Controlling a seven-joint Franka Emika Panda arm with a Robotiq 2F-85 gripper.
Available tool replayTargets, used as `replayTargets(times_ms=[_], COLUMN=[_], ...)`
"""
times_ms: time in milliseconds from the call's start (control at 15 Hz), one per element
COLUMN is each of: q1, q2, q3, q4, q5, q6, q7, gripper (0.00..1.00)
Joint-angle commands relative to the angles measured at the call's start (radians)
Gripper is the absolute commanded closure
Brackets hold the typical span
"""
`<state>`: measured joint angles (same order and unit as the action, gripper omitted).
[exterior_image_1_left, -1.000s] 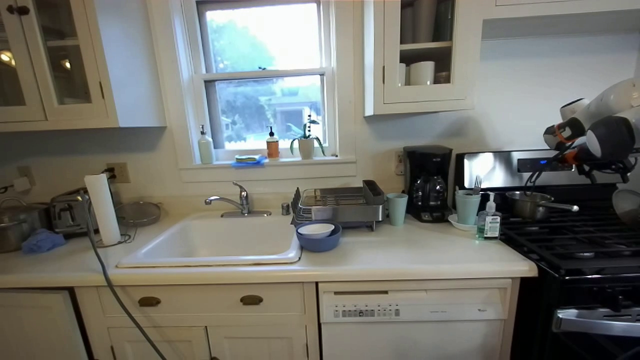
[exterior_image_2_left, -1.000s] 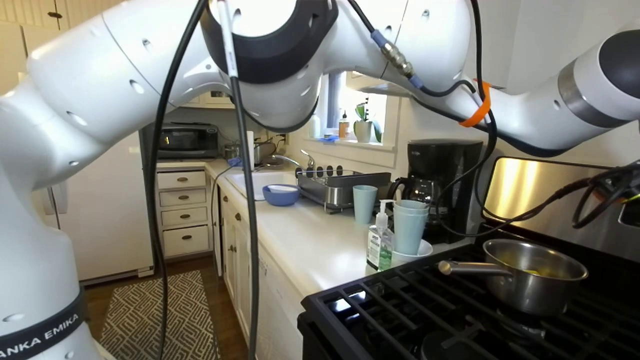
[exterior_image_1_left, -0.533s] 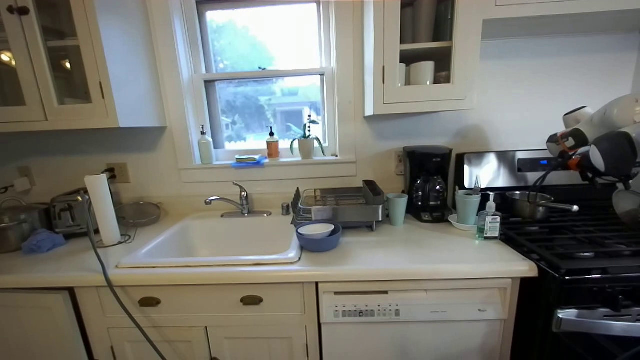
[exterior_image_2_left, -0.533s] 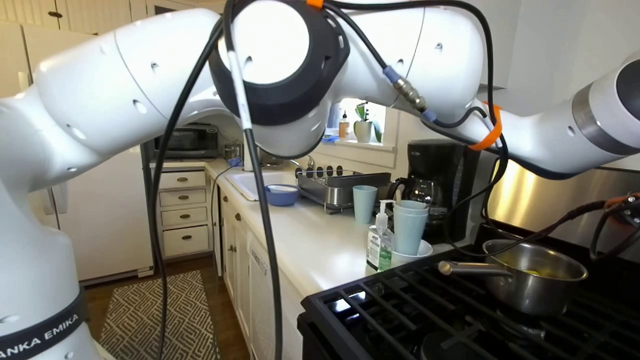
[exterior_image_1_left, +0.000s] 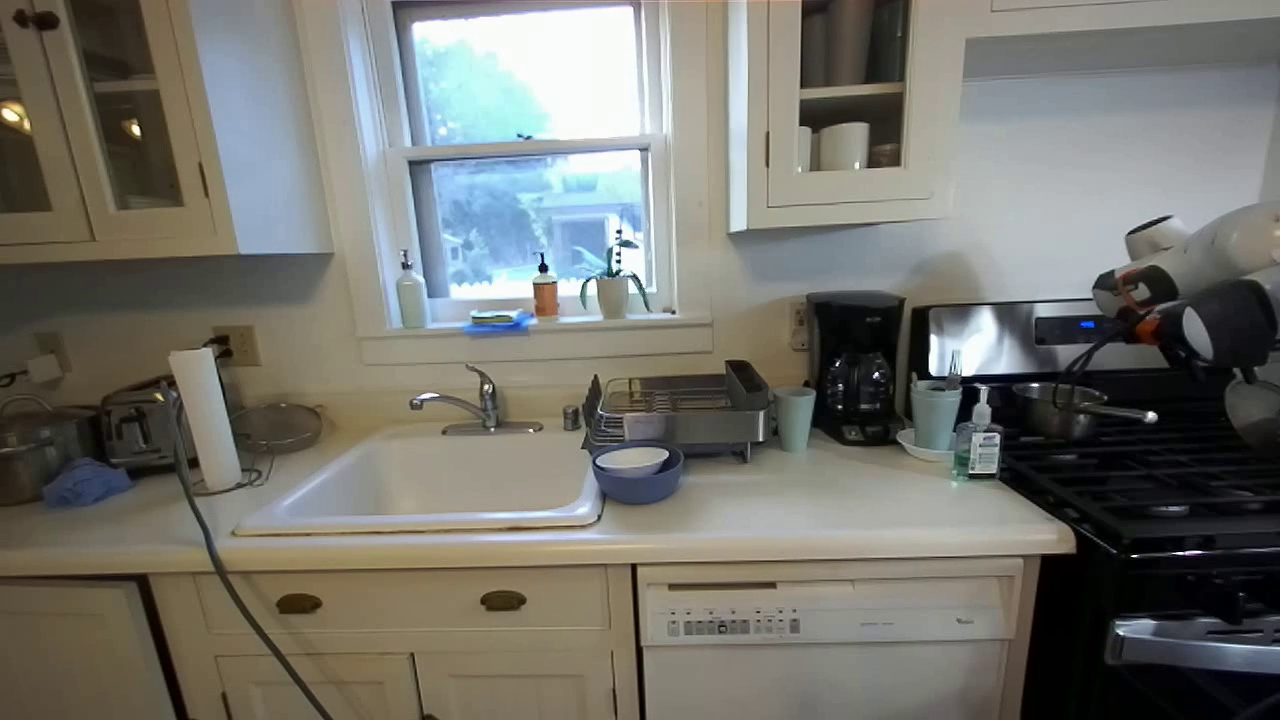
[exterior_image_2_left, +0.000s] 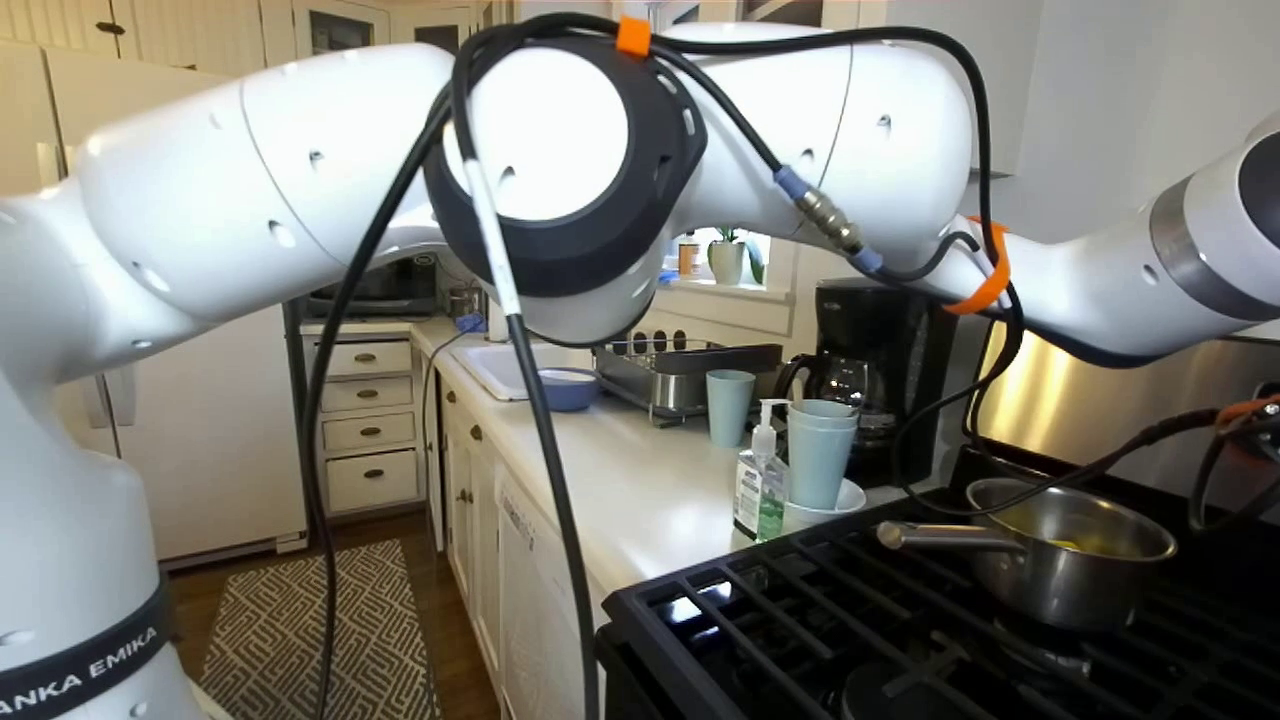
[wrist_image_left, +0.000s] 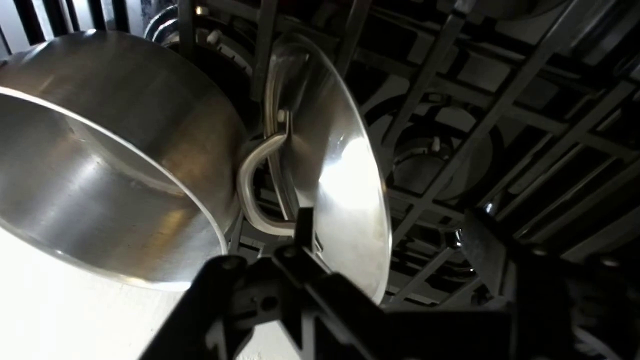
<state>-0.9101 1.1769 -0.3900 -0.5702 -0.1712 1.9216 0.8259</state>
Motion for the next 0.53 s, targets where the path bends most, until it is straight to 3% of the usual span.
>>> replayTargets(times_ms=[0, 400, 467], q1=[-0.03, -0.049, -0.052], q2=[0.066, 0.107, 0.113], q3=[0.012, 0.018, 0.019], q4=[0.118, 0.185, 0.193], q5=[0.005, 0.0, 0.0], q6=[-0.042, -0.068, -0.069], q7=[-0.005, 0.0, 0.0], gripper=[0.43, 0.62, 0.58])
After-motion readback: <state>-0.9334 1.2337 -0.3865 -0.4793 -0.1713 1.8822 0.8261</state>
